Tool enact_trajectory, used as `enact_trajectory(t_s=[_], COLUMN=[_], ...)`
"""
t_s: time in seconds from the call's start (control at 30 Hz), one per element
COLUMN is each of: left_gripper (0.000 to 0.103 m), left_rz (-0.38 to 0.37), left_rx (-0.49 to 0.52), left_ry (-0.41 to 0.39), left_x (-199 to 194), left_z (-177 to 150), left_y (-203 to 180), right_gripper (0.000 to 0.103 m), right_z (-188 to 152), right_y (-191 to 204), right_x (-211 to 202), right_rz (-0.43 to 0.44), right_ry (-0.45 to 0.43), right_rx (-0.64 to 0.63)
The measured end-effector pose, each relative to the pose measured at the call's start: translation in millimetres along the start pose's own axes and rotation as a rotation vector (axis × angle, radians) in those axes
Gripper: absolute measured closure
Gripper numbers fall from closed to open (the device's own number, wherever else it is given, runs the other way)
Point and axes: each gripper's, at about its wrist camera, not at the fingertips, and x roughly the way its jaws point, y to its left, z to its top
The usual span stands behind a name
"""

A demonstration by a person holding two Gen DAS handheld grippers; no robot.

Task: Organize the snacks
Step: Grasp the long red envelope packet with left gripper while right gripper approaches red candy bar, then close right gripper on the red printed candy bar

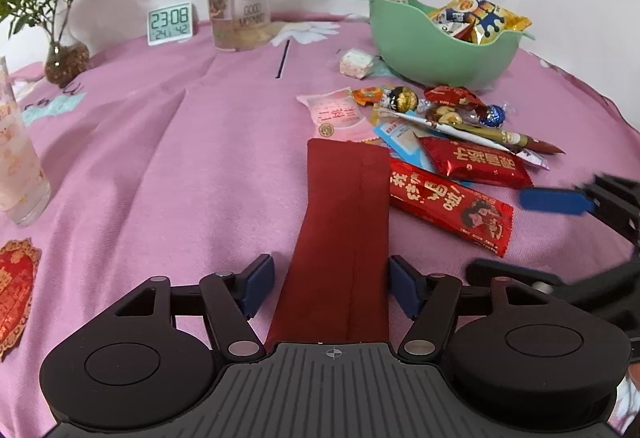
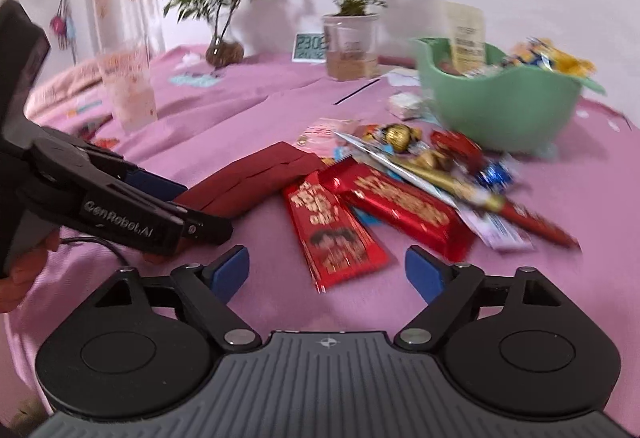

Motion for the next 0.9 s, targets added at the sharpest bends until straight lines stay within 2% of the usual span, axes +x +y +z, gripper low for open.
enact_trajectory(t_s=[0.07,0.1,0.13,0.17,0.2,0.23,0.37,0.53,0.67,0.9], left_gripper=[0.000,0.000,0.000,0.000,0.000,0.000,0.000,0.000,0.000,0.000], left_rz=[0.002,0.003,0.000,-0.004,-0.006,-0.008,-0.005,-0.004,0.002,0.015], left_rx=[-0.003,-0.007,-0.013,-0.020,-0.023,-0.024,-0.018,-0.015,-0.009,0.014], left_ry=[-0.001,-0.001,0.000,0.000,0.001,0.001,0.003,0.003,0.001,-0.014], left_x=[1,2,3,3,4,5,9,14,19,21], left_z=[1,1,3,4,5,6,10,14,19,21], left_y=[1,2,3,4,5,5,3,1,-2,-2], right_gripper=[0.022,0.028,0.029,0.036,0.053,0.057,0.057,0.057,0.055,0.041], right_z=[4,4,4,4,5,5,-1,-16,-19,-7], right_y=[4,5,5,4,3,2,-4,-20,-24,-14], right_x=[10,14,15,15,13,11,-2,-32,-37,-17], right_rz=[-0.017,-0.024,-0.019,-0.005,0.013,0.006,-0.026,-0.035,-0.053,-0.037], right_ry=[0.018,0.030,0.026,0.028,0.032,0.034,0.040,0.067,0.081,0.080], right_rx=[-0.038,-0.054,-0.053,-0.044,-0.032,-0.029,-0.041,0.003,0.000,-0.036])
